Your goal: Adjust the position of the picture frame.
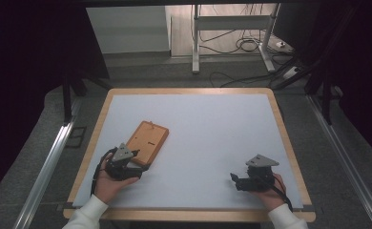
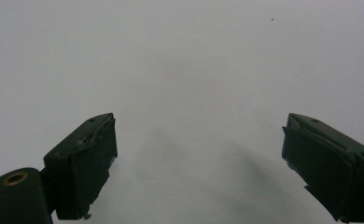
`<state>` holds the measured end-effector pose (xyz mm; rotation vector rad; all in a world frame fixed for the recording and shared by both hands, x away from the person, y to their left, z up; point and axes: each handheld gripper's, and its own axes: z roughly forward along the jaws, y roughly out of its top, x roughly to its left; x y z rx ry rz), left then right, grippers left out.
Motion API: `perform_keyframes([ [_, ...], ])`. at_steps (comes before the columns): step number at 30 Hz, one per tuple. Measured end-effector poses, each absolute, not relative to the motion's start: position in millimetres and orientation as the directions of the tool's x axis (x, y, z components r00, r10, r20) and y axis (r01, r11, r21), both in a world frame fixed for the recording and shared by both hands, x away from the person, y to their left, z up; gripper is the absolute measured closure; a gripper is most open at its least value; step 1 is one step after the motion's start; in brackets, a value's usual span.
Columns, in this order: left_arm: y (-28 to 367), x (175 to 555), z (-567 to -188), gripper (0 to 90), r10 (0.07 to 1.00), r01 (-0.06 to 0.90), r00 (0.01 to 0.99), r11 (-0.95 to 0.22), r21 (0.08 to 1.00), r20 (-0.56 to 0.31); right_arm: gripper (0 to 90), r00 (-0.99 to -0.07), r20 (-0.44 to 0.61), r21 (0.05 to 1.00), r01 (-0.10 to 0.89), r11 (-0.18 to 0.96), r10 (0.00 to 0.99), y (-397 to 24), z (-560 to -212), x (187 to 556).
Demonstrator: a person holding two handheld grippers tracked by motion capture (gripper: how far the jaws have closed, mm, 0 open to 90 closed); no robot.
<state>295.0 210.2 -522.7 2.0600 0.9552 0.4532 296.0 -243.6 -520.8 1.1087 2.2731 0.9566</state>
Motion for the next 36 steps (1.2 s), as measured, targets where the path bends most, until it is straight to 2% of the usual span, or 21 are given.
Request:
perform_keyframes([
  [9, 209, 302, -518, 27.8, 0.754, 0.457, 0.657, -0.393, 0.798, -0.005, 10.3, -0.567, -0.093, 0.737, 0.513, 0.439, 0.818, -249, -521, 291],
  [14, 228, 310, -515, 35.4, 0.784, 0.485, 0.619, -0.338, 0.807, -0.044, 10.3, -0.567, -0.095, 0.733, 0.516, 0.443, 0.819, -248, -522, 290],
  [16, 236, 313, -515, 42.1, 0.79, 0.502, 0.61, -0.333, 0.799, -0.054, 10.3, -0.564, -0.095, 0.733, 0.518, 0.441, 0.82, -248, -523, 290],
  [19, 250, 317, -514, 62.7, 0.807, 0.528, 0.587, -0.318, 0.787, -0.069, 10.4, -0.563, -0.095, 0.732, 0.519, 0.441, 0.821, -248, -523, 290],
  [22, 264, 320, -514, 79.1, 0.825, 0.553, 0.559, -0.295, 0.779, -0.085, 10.4, -0.564, -0.098, 0.73, 0.519, 0.445, 0.82, -248, -523, 290],
  [23, 264, 320, -514, 83.0, 0.825, 0.553, 0.559, -0.295, 0.779, -0.085, 10.4, -0.564, -0.098, 0.73, 0.519, 0.445, 0.82, -248, -523, 290],
  [24, 269, 321, -516, 83.0, 0.836, 0.562, 0.543, -0.294, 0.773, -0.077, 10.5, -0.565, -0.098, 0.729, 0.52, 0.446, 0.819, -248, -523, 290],
  [25, 276, 323, -518, 88.3, 0.849, 0.574, 0.523, -0.291, 0.766, -0.07, 10.5, -0.563, -0.098, 0.728, 0.521, 0.445, 0.821, -248, -523, 290],
  [36, 296, 332, -536, 90.0, 0.879, 0.625, 0.473, -0.283, 0.727, -0.065, 10.5, -0.559, -0.107, 0.717, 0.529, 0.453, 0.822, -246, -525, 291],
])
